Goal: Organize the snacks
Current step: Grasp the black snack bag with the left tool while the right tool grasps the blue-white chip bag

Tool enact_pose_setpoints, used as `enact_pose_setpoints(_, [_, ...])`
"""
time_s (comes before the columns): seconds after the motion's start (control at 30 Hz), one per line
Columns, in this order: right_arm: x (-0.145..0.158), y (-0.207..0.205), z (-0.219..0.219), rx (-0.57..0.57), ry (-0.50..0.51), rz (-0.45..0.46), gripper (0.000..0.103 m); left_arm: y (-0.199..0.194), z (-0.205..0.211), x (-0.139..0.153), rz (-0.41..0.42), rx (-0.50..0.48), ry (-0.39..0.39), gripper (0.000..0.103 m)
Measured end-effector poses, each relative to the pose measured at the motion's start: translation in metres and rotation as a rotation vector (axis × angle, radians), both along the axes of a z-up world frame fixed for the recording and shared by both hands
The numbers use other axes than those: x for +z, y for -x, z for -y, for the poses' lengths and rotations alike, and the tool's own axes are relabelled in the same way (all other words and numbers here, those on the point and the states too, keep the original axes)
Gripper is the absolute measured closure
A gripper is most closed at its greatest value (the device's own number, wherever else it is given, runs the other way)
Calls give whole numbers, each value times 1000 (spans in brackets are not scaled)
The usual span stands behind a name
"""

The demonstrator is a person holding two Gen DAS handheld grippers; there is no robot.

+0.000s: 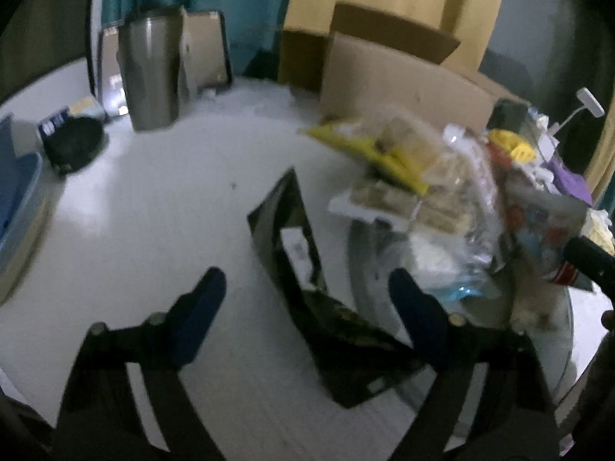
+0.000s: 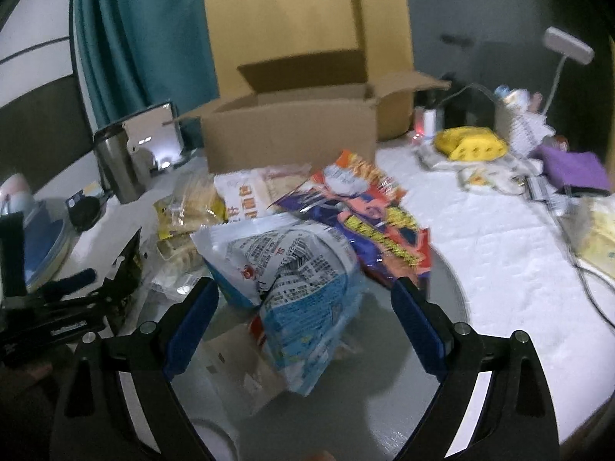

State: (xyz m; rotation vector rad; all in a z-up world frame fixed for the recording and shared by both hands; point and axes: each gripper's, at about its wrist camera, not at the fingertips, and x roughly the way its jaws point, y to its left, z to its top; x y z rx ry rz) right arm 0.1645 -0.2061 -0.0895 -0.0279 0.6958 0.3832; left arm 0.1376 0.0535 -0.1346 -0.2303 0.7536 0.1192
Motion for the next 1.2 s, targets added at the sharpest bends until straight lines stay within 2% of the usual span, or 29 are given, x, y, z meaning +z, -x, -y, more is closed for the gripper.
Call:
enact_pose_setpoints(0.03, [-3, -5, -1, 3, -1, -11, 9, -1, -1, 0, -3, 6, -1, 21])
enact_pose_setpoints(0.1, [-9, -15, -4, 4, 8, -37, 9, -5, 3, 0, -18, -9, -29, 35])
enact_pose_setpoints(0.2, [-17, -25, -6, 21, -2, -85, 11, -7, 6, 2, -28, -23, -35, 50])
enact_pose_setpoints(0.23, [-18, -26, -6, 31, -15, -85, 18, -7, 7, 4, -26, -27, -32, 59])
enact_pose_setpoints(0.27, [-17, -26, -6, 39, -18, -78, 28, -8, 7, 5, -27, -26, -36, 73])
enact_pose_setpoints(0.47, [4, -20, -8, 124, -47, -20, 37, -5, 6, 16, -13, -29, -9, 81])
enact_pose_setpoints(0.83, [49, -28, -9, 166, -76, 104, 37, 2, -4, 62, 94, -8, -23, 88])
enact_pose_setpoints(0.9, [55, -34, -10, 167, -73, 122, 37, 0, -6, 70, 119, -2, -33, 97])
enact_pose_setpoints(1.0, [62, -41, -8, 167, -74, 148, 37, -5, -11, 81, 150, 5, -41, 98])
enact_pose_setpoints(1.1, [68, -47, -8, 162, -77, 167, 37, -9, -17, 85, 152, 14, -48, 98])
enact_pose_setpoints(1.2, [70, -52, -9, 163, -72, 167, 37, -9, -28, 77, 107, 31, -19, 98])
